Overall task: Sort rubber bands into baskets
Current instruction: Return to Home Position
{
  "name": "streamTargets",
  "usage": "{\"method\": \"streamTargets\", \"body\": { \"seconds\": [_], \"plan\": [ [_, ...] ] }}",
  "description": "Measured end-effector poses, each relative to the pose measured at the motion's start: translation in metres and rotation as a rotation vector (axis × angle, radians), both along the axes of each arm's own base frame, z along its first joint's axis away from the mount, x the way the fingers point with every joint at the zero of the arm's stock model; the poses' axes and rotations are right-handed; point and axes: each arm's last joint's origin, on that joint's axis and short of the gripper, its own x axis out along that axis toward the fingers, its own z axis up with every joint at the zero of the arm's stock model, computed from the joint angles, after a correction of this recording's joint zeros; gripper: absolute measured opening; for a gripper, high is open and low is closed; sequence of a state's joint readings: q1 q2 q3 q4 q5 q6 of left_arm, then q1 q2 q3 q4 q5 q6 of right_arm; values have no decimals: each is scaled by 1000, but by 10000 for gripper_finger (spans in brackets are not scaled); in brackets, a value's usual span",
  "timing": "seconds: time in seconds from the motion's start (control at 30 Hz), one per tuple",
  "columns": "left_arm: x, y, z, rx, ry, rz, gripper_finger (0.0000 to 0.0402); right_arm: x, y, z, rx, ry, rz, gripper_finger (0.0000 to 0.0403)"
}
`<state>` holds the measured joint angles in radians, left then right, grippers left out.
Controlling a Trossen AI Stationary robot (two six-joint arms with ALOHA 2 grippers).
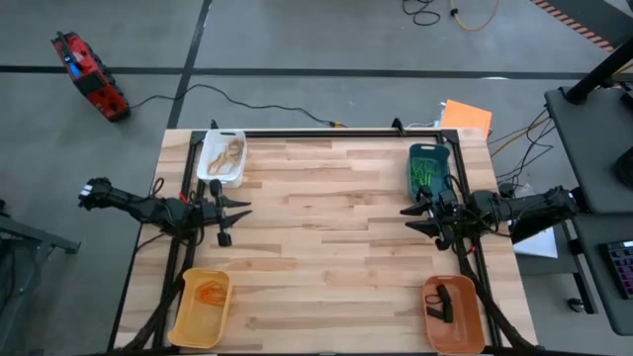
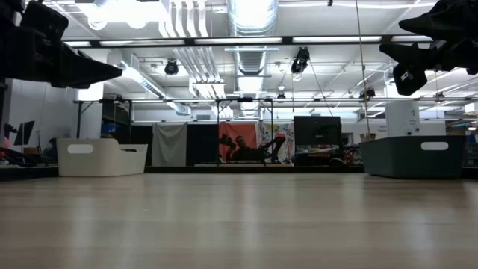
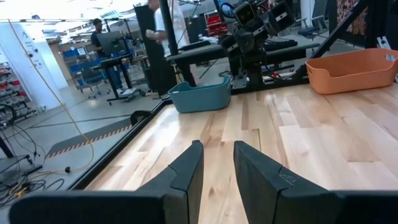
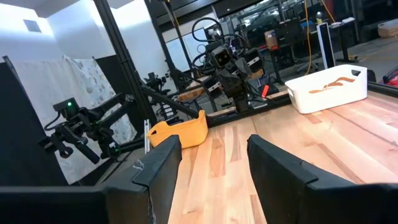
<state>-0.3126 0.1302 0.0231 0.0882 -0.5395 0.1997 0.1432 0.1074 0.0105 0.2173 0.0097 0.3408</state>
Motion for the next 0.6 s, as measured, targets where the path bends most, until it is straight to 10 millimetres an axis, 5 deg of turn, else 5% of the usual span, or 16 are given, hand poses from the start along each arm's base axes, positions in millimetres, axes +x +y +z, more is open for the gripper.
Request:
{"method": "streamTargets", "body": {
  "seconds": [0.6],
  "plan": [
    [2, -1, -3, 12, 36, 0, 75, 0, 0, 0, 0, 0, 0, 174]
  ]
}}
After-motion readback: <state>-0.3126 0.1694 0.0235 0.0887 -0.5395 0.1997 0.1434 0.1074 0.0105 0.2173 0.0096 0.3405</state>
